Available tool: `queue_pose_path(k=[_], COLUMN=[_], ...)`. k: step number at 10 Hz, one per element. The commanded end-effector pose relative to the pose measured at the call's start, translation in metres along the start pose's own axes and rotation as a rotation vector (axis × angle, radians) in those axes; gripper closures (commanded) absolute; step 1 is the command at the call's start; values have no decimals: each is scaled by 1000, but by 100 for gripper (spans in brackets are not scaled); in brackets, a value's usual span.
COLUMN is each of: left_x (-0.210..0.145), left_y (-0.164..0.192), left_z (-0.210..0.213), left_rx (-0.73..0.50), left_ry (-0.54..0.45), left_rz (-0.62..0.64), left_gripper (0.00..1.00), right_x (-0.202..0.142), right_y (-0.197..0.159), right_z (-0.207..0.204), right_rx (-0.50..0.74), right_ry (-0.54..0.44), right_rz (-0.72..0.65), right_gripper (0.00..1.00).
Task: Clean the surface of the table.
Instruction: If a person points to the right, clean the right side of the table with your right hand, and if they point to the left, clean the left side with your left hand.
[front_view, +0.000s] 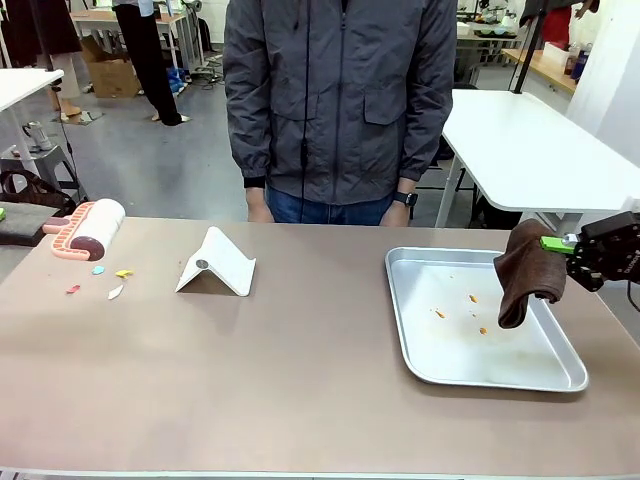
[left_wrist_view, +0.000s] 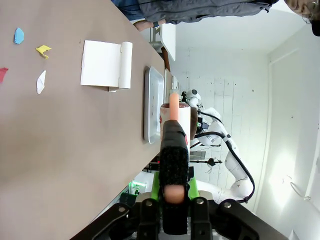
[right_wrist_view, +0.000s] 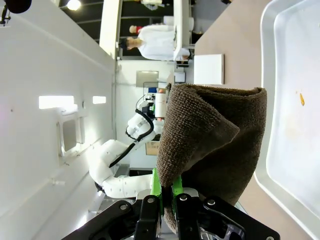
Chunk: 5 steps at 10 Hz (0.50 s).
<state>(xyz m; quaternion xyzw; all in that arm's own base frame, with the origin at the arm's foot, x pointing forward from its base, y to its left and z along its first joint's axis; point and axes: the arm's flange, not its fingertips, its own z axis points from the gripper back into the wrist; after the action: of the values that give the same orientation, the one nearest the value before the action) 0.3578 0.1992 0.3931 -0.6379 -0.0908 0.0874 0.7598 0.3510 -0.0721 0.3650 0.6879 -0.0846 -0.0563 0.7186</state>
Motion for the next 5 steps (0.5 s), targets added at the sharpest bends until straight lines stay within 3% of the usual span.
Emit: queue_pose_path(k=[1, 5], left_x=[-1, -1], left_y=[-1, -1], left_z=[0, 0], left_rx=[-8, -8], left_ry=[6, 6], left_rz=[-17, -17], left_gripper=[100, 100], right_x=[-1, -1], right_y=[2, 2], right_z=[0, 0], right_rx=[17, 17], right_ry=[3, 3], right_rz=[1, 1], right_gripper=[100, 100])
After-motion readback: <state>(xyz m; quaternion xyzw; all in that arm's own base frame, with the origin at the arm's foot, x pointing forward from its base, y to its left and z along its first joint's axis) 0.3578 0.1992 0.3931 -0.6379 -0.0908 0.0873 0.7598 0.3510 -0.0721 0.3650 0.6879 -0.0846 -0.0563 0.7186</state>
